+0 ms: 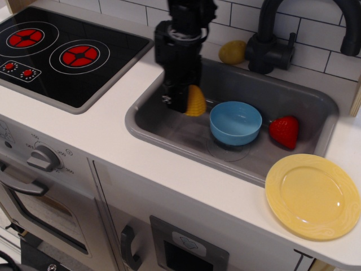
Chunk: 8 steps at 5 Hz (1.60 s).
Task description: Put corn in bowl sink
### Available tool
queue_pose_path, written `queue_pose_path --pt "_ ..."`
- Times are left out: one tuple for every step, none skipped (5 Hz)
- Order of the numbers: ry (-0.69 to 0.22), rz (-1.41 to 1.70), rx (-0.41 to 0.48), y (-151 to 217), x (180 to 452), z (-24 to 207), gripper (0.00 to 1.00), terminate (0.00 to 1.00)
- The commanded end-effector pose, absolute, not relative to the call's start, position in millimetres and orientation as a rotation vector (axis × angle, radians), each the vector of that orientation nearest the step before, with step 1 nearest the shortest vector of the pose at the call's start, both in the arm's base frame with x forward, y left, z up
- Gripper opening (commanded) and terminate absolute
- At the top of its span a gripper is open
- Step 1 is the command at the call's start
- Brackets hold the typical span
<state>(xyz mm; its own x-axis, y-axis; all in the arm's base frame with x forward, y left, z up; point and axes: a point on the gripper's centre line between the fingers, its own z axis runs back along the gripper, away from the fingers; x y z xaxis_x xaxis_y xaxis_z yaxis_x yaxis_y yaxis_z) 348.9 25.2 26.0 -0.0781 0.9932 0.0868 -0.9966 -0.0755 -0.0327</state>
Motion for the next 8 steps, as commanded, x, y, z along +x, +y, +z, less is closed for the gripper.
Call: queue_pose_path --pt "-0.13 1.627 -0.092 -8.3 364.7 66.1 0.0 0.0" --pt "-0.107 1.631 -0.083 -20.1 372.6 60.0 0.0 0.0" --pt "-0.116 1.632 -0.049 -24.9 370.0 47.9 0.0 0.0" --pt "-0.092 1.606 -0.012 -30.1 371.6 39.8 1.0 0.0" --pt "-0.094 1.592 -0.013 -32.4 371.6 39.8 1.0 0.0" --pt "-0.095 1.584 -0.015 -31.2 372.8 45.0 1.0 0.0" --pt "-0.104 1.474 0.024 -34.1 375.8 58.1 1.0 0.0" --pt "-0.154 1.382 0.069 -33.8 379.3 75.4 1.0 0.0"
